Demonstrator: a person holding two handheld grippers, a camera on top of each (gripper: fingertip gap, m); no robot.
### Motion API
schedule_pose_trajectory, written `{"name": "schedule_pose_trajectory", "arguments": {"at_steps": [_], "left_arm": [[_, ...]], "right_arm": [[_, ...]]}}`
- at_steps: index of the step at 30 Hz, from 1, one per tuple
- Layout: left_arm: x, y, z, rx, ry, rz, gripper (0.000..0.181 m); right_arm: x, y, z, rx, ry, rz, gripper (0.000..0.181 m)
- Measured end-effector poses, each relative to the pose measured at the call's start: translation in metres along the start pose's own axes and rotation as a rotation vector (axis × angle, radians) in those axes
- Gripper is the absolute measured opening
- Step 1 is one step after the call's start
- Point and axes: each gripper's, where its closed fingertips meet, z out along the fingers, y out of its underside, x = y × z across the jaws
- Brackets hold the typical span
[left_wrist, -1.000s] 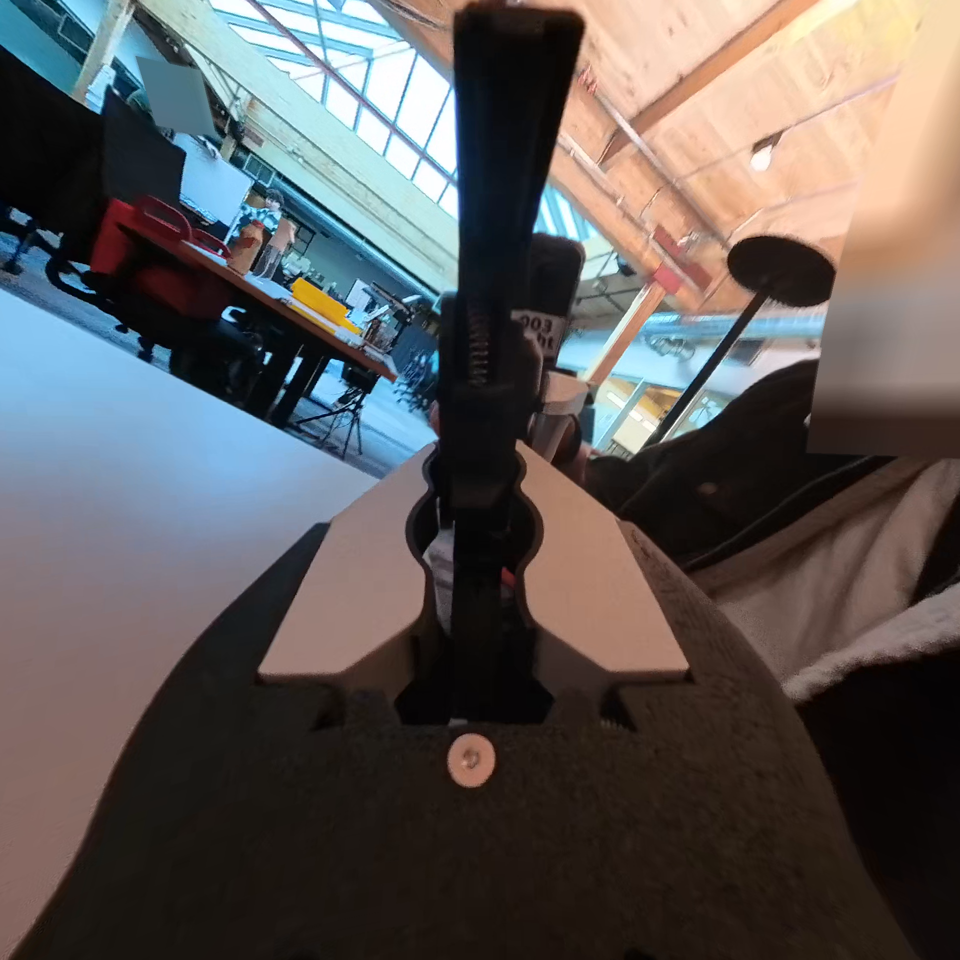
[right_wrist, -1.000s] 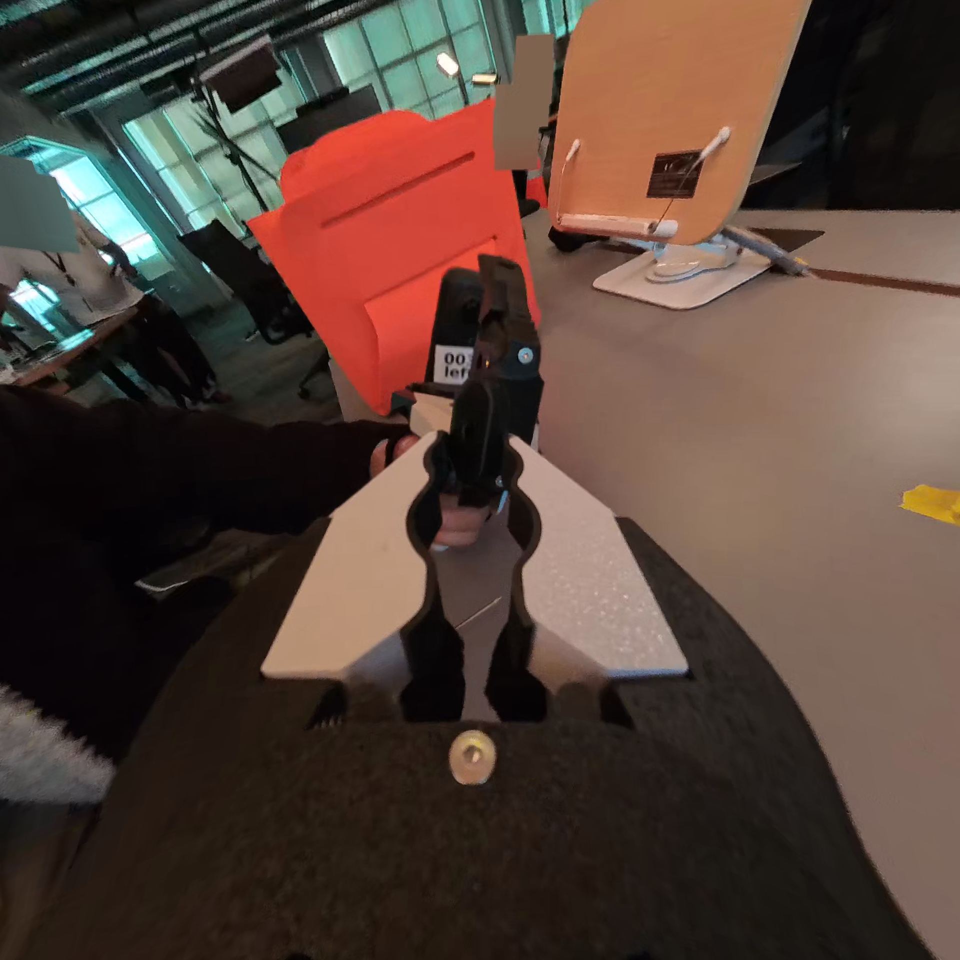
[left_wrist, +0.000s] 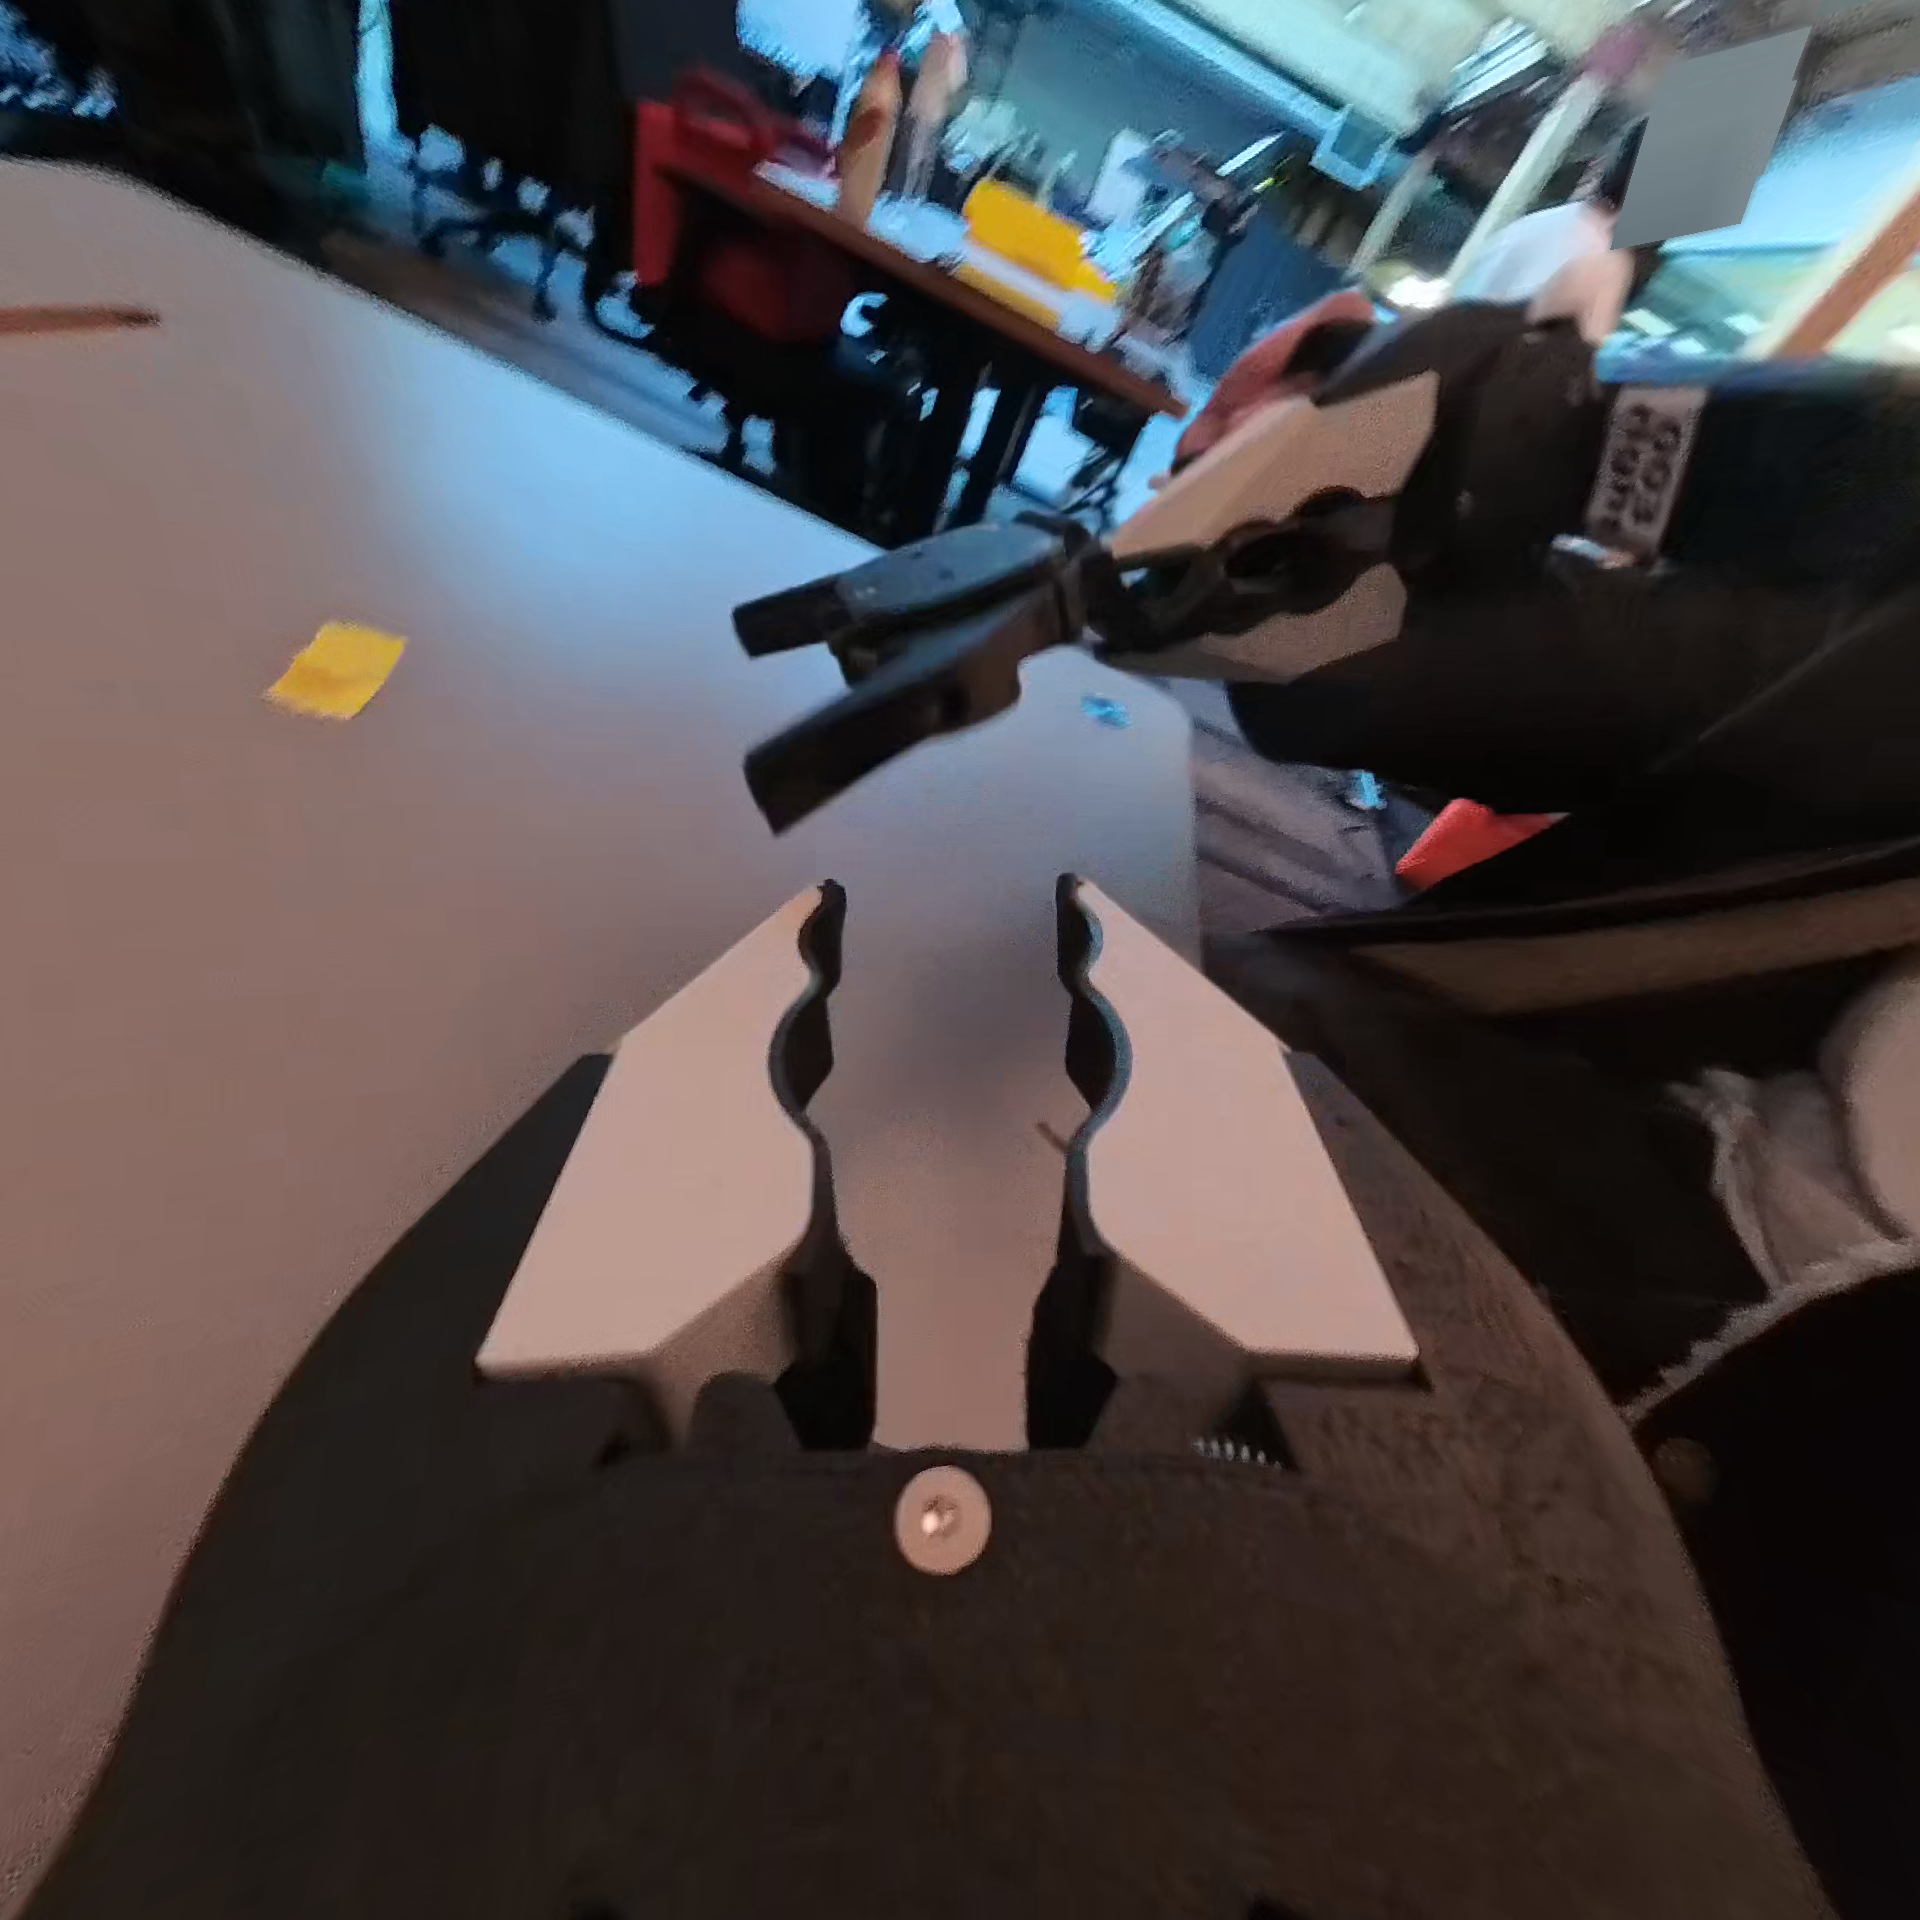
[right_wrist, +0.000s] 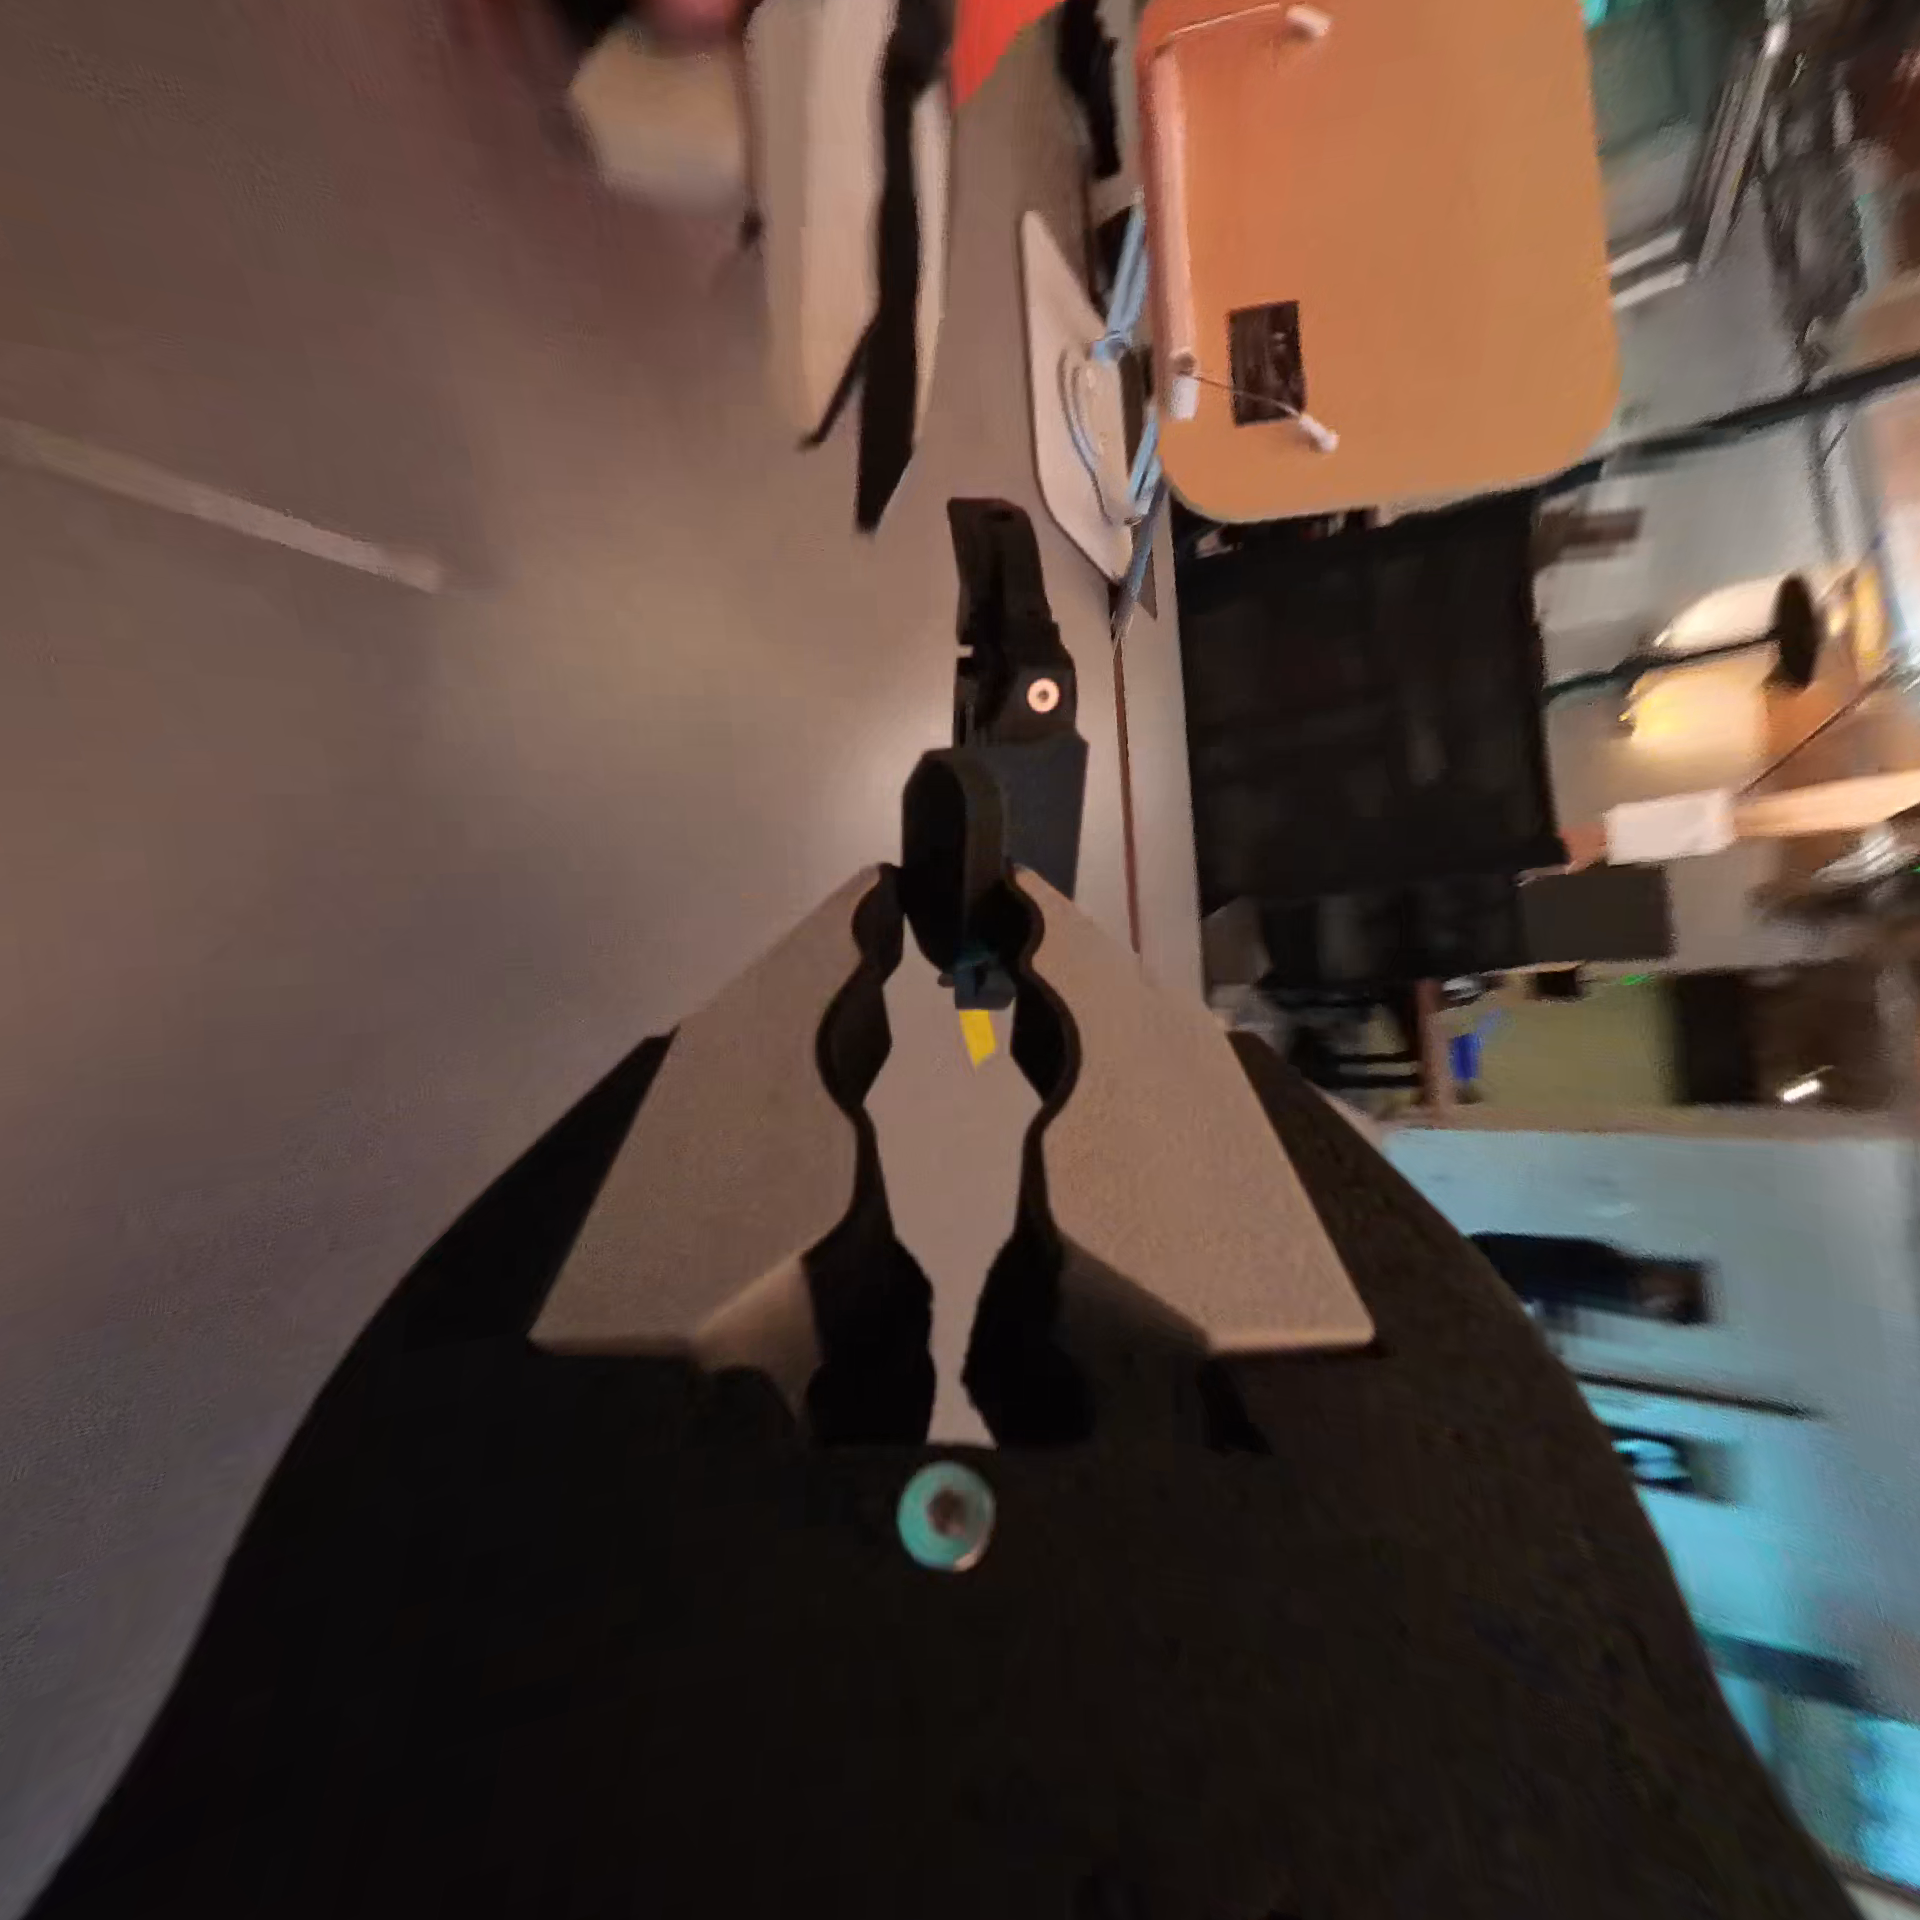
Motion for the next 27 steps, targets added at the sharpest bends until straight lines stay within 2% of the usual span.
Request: {"name": "schedule_pose_trajectory", "arguments": {"at_steps": [4,6,10,15,20,22,24,27], "left_arm": [[-0.014,0.002,-0.005,-0.042,-0.099,-0.008,0.041],[-0.024,0.002,-0.005,-0.092,-0.158,0.020,0.041],[-0.053,0.008,-0.004,-0.190,-0.285,0.082,0.042],[-0.065,0.004,-0.009,-0.149,-0.298,-0.001,0.042],[-0.067,0.020,-0.027,-0.205,-0.409,-0.028,0.042],[-0.049,0.029,-0.036,-0.270,-0.417,-0.029,0.041],[-0.033,0.030,-0.049,-0.326,-0.466,0.048,0.041],[-0.006,0.026,-0.059,-0.328,-0.490,0.053,0.041]], "right_arm": [[-0.033,0.025,0.042,-0.049,0.008,-0.267,0.016],[-0.040,0.036,0.066,-0.067,-0.002,-0.339,0.017],[-0.043,0.042,0.105,-0.031,-0.063,-0.319,0.017],[-0.027,0.049,0.143,0.006,-0.026,-0.324,0.017],[-0.032,0.058,0.151,0.082,-0.026,-0.262,0.018],[-0.044,0.065,0.151,0.064,-0.102,-0.265,0.020],[-0.052,0.068,0.149,0.068,-0.157,-0.236,0.018],[-0.051,0.070,0.145,0.068,-0.172,-0.176,0.023]]}}
